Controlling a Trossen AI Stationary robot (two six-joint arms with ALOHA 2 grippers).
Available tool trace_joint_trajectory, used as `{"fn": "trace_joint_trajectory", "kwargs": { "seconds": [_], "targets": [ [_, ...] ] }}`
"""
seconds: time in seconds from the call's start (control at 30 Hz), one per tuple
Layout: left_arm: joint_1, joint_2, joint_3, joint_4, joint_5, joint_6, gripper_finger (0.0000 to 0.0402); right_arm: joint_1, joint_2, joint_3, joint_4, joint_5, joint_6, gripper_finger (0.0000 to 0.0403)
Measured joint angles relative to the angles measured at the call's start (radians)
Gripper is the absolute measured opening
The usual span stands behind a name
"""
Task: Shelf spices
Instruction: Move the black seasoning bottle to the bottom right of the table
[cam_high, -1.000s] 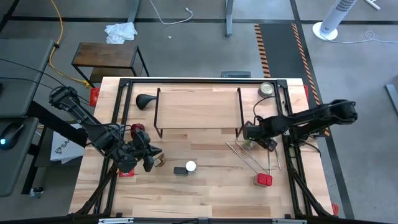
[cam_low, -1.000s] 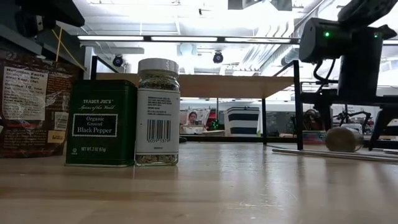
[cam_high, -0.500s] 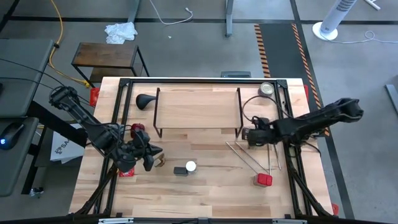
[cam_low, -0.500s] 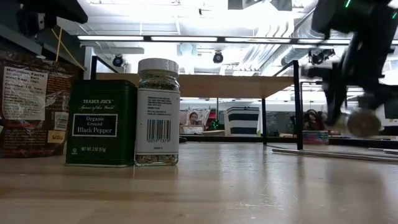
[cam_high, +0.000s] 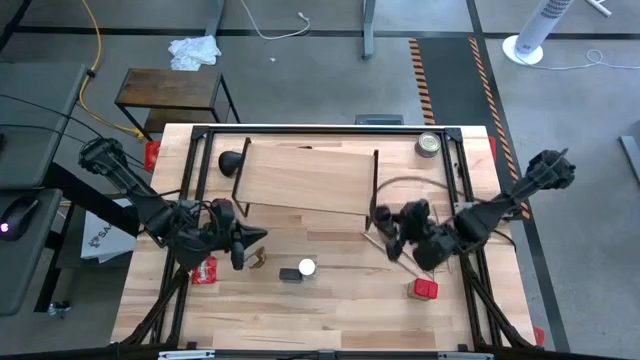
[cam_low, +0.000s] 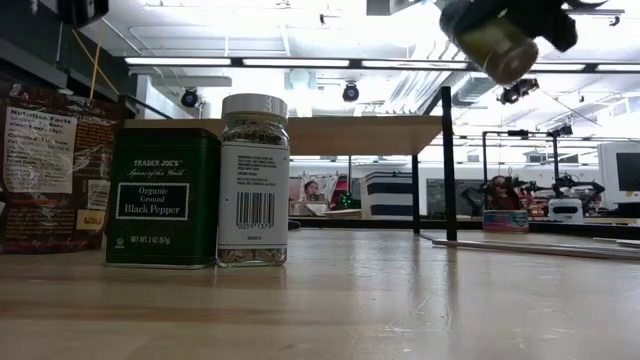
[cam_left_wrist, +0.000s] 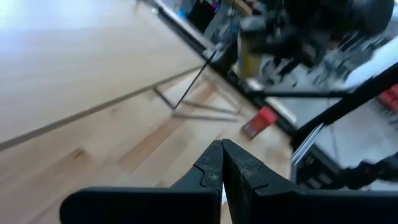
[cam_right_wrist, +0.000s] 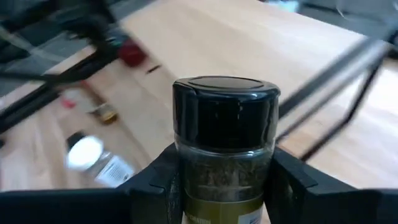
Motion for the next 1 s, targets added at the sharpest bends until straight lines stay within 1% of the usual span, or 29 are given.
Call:
{"fn": "trace_joint_trajectory", "kwargs": {
  "seconds": [0.07, 0.13, 0.2, 0.27, 0.37, 0.5, 0.57, 0.63, 0.83, 1.0],
  "targets": [
    [0.001, 0.000, 0.000, 0.038, -0.025, 0.004, 0.0000, 0.069, 0.026, 0.000, 0.033, 0.015, -0.018, 0.0148],
    [0.001, 0.000, 0.000, 0.072, -0.066, 0.010, 0.0000, 0.148, 0.054, 0.000, 0.045, 0.056, -0.021, 0.0148],
    [0.001, 0.000, 0.000, 0.093, -0.110, 0.033, 0.0000, 0.234, 0.092, 0.001, 0.071, 0.135, 0.008, 0.0148],
    [0.001, 0.000, 0.000, 0.101, -0.140, 0.060, 0.0000, 0.301, 0.158, -0.005, 0.111, 0.209, 0.058, 0.0148],
    [0.002, 0.000, 0.000, 0.100, -0.165, 0.095, 0.0000, 0.353, 0.285, -0.012, 0.200, 0.322, 0.149, 0.0148],
    [0.001, 0.000, 0.000, 0.100, -0.168, 0.151, 0.0000, 0.347, 0.486, -0.012, 0.423, 0.402, 0.162, 0.0148],
    [-0.001, 0.000, 0.000, 0.099, -0.149, 0.189, 0.0000, 0.330, 0.577, 0.003, 0.542, 0.421, 0.096, 0.0148],
    [-0.006, 0.000, 0.000, 0.099, -0.109, 0.230, 0.0000, 0.311, 0.661, 0.039, 0.626, 0.420, 0.026, 0.0148],
    [-0.016, 0.000, 0.000, 0.099, -0.056, 0.325, 0.0000, 0.283, 0.856, 0.197, 0.660, 0.430, -0.086, 0.0148],
    [-0.040, 0.000, 0.000, 0.098, -0.055, 0.372, 0.0000, 0.286, 0.944, 0.265, 0.648, 0.471, -0.096, 0.0148]
  ]
}}
